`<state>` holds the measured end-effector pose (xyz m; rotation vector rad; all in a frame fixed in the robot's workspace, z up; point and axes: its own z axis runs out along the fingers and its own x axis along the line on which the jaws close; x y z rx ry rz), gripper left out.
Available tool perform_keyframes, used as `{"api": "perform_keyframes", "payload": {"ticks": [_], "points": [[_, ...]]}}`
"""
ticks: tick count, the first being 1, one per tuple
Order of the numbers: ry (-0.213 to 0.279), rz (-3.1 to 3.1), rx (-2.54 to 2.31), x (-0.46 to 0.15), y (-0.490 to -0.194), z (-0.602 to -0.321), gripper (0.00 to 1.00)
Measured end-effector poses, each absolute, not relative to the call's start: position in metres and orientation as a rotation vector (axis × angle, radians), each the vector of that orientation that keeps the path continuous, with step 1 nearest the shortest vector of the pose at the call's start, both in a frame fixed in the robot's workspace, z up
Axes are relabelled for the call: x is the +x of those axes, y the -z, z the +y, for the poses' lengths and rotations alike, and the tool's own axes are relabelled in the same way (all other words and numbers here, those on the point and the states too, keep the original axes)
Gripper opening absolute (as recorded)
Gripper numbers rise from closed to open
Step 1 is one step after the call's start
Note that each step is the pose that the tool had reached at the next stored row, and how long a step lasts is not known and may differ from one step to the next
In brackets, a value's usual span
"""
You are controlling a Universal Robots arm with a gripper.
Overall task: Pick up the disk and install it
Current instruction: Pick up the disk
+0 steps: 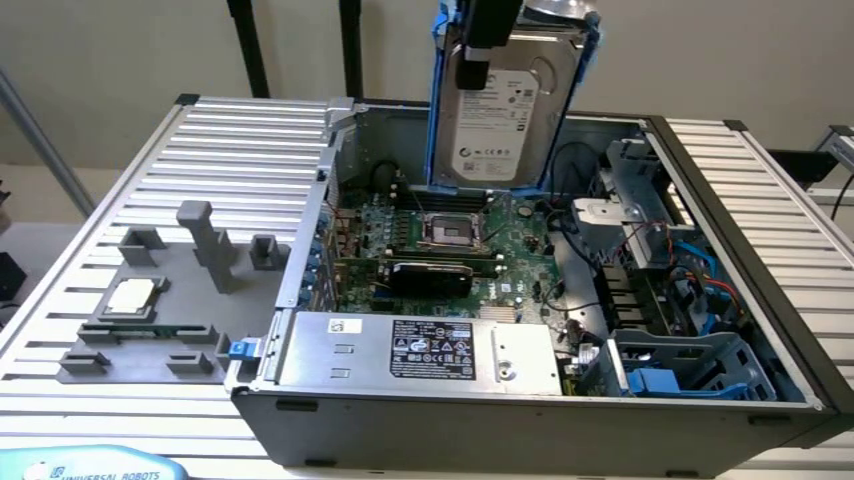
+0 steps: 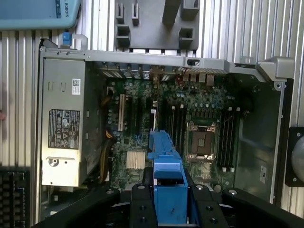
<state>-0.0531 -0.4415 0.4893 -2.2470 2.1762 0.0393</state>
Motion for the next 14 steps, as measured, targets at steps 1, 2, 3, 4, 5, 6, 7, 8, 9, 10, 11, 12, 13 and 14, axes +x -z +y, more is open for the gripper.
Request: {"api": "perform_keyframes", "payload": {"ticks": [1,2,3,4,5,6,7,8,9,10,11,12,13,14], "points": [[-0.039,2.176,-2.247,-0.049,-0.489,-0.443,0.33],[-0.039,2.176,-2.247,-0.044,-0.489,-0.445,0.33],[-0.039,2.176,-2.247,-0.040,-0.489,-0.446,0.33],[-0.039,2.176,-2.247,-0.035,-0.489,-0.448,0.33],[-0.039,2.176,-2.247,-0.030,-0.489,-0.450,0.33],[-0.039,2.176,-2.247,-0.026,-0.489,-0.452,0.33],[-0.039,2.176,-2.247,-0.022,-0.489,-0.454,0.33],[-0.039,2.176,-2.247,-0.018,-0.489,-0.456,0.33],[-0.039,2.176,-2.247,-0.015,-0.488,-0.458,0.33],[-0.039,2.176,-2.247,-0.011,-0.488,-0.460,0.33],[-0.039,2.176,-2.247,-0.007,-0.488,-0.462,0.33],[-0.039,2.176,-2.247,-0.004,-0.488,-0.464,0.33],[-0.039,2.176,-2.247,-0.001,-0.488,-0.466,0.33],[-0.039,2.176,-2.247,0.002,-0.487,-0.469,0.33]]}}
